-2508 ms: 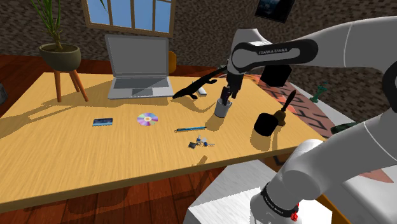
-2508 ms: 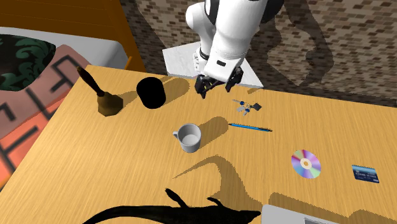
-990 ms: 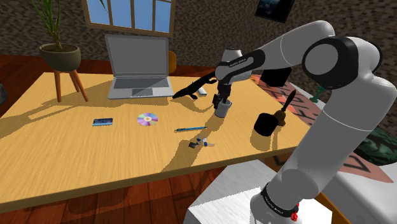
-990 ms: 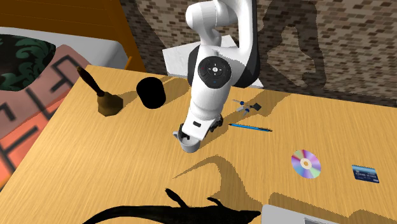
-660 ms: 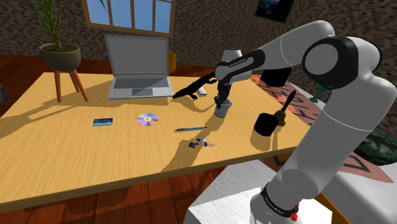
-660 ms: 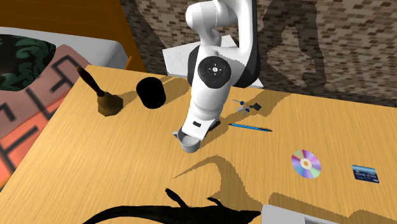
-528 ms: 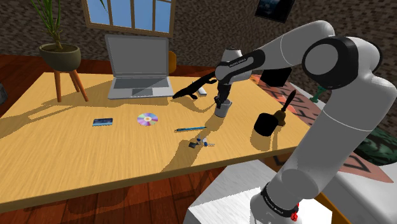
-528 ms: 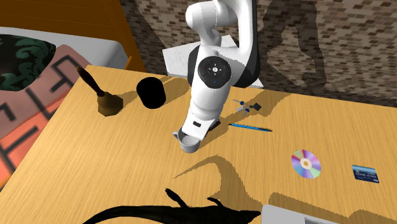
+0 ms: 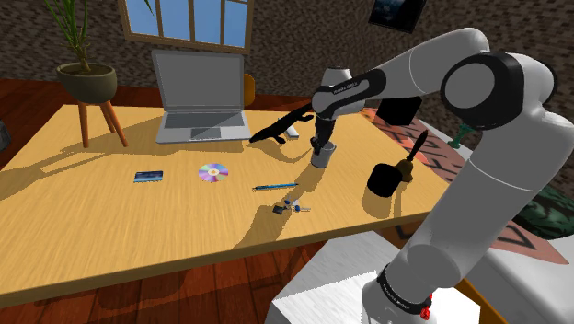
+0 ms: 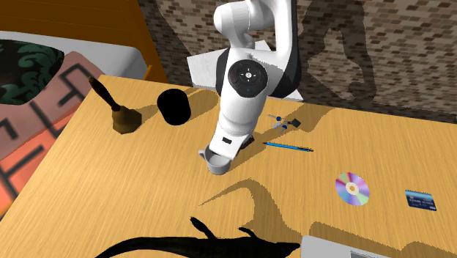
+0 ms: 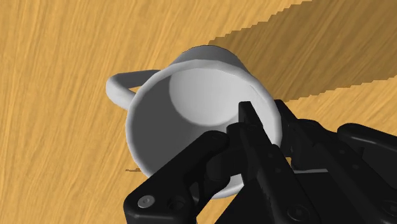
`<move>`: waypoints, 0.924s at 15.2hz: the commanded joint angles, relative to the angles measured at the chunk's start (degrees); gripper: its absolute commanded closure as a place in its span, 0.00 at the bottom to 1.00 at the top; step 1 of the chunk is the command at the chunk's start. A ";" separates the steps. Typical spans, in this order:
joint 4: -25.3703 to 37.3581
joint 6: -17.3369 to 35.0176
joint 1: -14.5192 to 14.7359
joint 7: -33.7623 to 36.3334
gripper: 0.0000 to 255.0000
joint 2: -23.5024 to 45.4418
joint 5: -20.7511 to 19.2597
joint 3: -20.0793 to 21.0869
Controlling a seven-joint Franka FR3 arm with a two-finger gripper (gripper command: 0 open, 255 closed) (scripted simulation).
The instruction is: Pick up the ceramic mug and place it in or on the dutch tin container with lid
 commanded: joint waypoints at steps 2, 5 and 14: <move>1.26 -2.22 0.03 -0.01 1.00 -1.01 -0.24 -0.01; 2.46 -4.48 0.09 0.07 1.00 -2.11 -0.51 0.03; 6.70 -11.26 0.26 0.11 1.00 -4.74 -1.06 0.22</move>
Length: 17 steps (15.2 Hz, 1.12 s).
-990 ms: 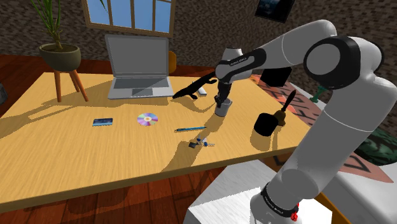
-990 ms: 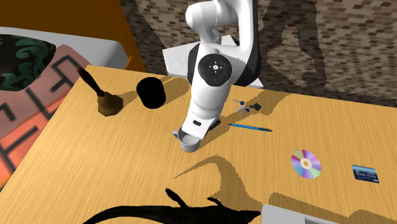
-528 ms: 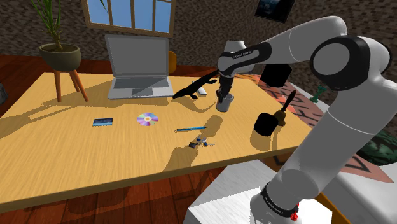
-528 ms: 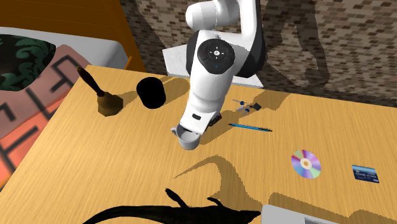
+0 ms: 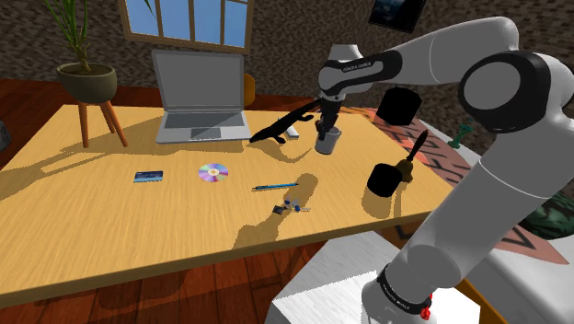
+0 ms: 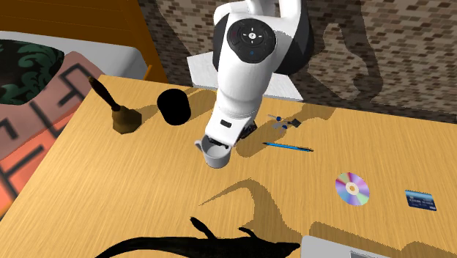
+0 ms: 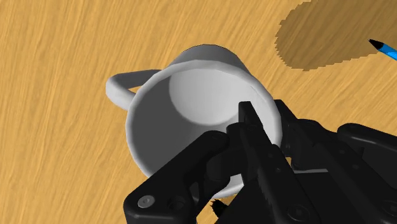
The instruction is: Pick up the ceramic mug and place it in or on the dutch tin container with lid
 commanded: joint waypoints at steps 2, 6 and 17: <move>1.64 -2.35 0.09 0.05 1.00 -0.71 -0.13 0.12; 3.95 -5.37 0.16 -0.04 1.00 -1.46 -0.23 0.22; 8.57 -12.50 -0.09 -0.96 1.00 -4.14 -0.85 0.07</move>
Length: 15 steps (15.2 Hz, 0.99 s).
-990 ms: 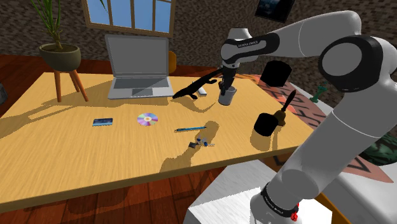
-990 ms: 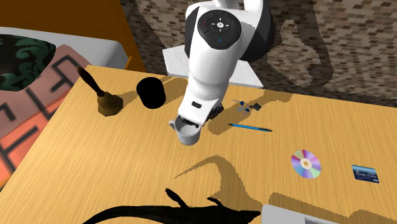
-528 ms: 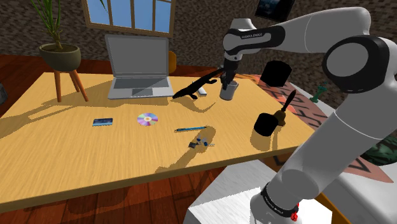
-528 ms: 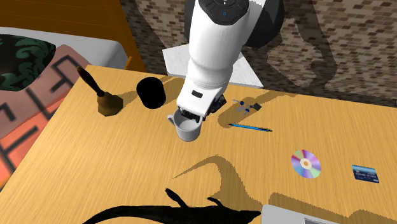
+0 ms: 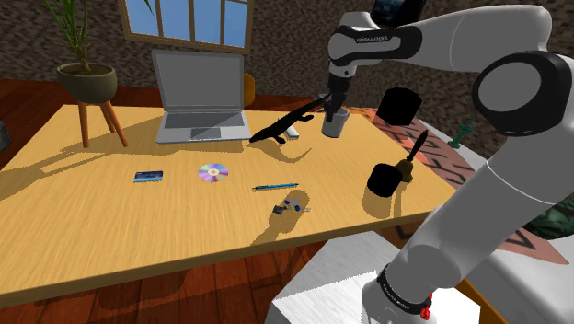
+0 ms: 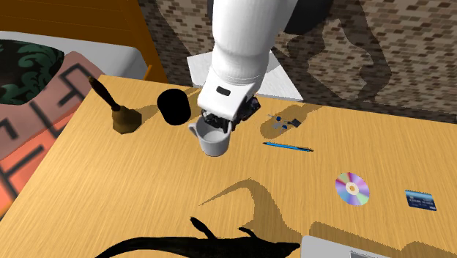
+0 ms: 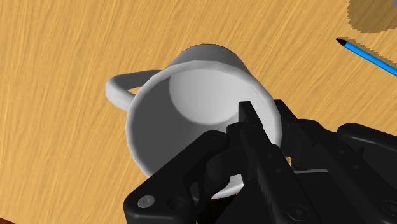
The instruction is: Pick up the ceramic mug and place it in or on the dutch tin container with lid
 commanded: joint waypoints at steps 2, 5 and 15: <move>-3.60 -0.25 -1.06 -1.48 1.00 -4.23 -1.47 -0.94; -7.62 -0.62 -2.47 -3.37 1.00 -9.07 -3.30 -2.11; -16.53 -3.90 -8.27 -11.31 1.00 -23.17 -9.82 -6.82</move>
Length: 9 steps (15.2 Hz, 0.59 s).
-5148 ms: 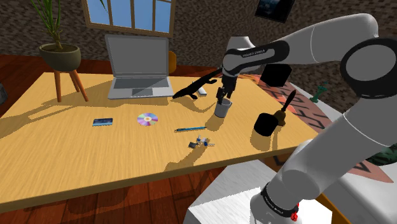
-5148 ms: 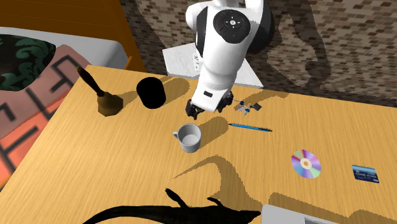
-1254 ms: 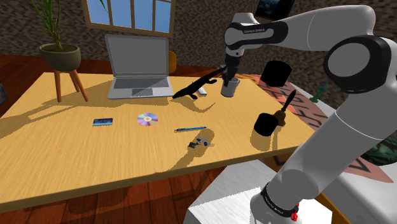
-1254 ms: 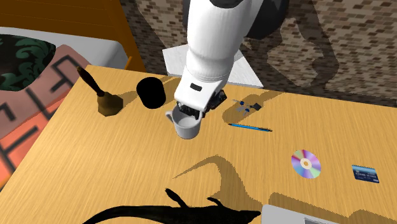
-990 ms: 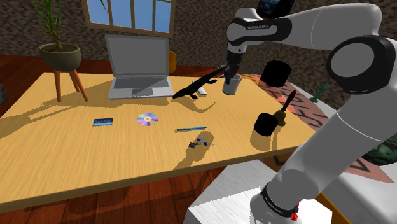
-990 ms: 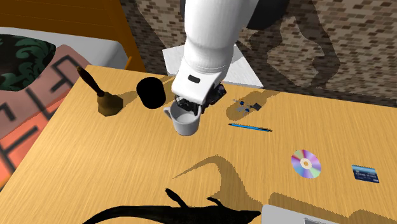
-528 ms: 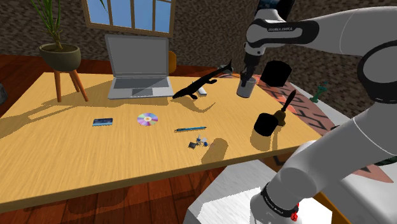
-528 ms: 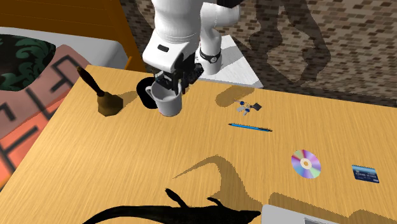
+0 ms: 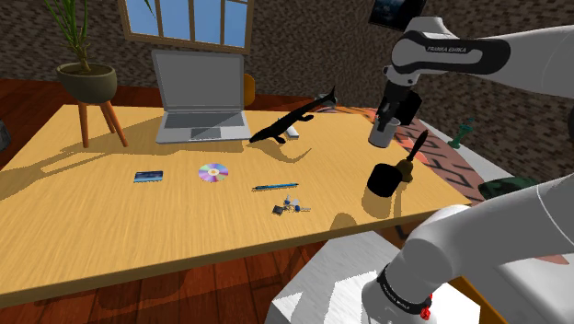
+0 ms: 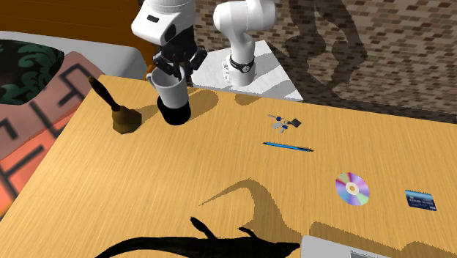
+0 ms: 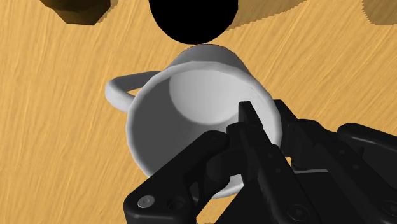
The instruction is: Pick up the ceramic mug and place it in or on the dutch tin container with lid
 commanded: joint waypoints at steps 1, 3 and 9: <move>-1.14 -0.96 -1.32 -1.97 1.00 -2.56 -1.40 -1.12; -1.99 -1.88 -2.61 -3.96 1.00 -4.82 -2.75 -2.28; -4.44 -2.17 -5.07 -7.65 1.00 -8.57 -5.53 -4.93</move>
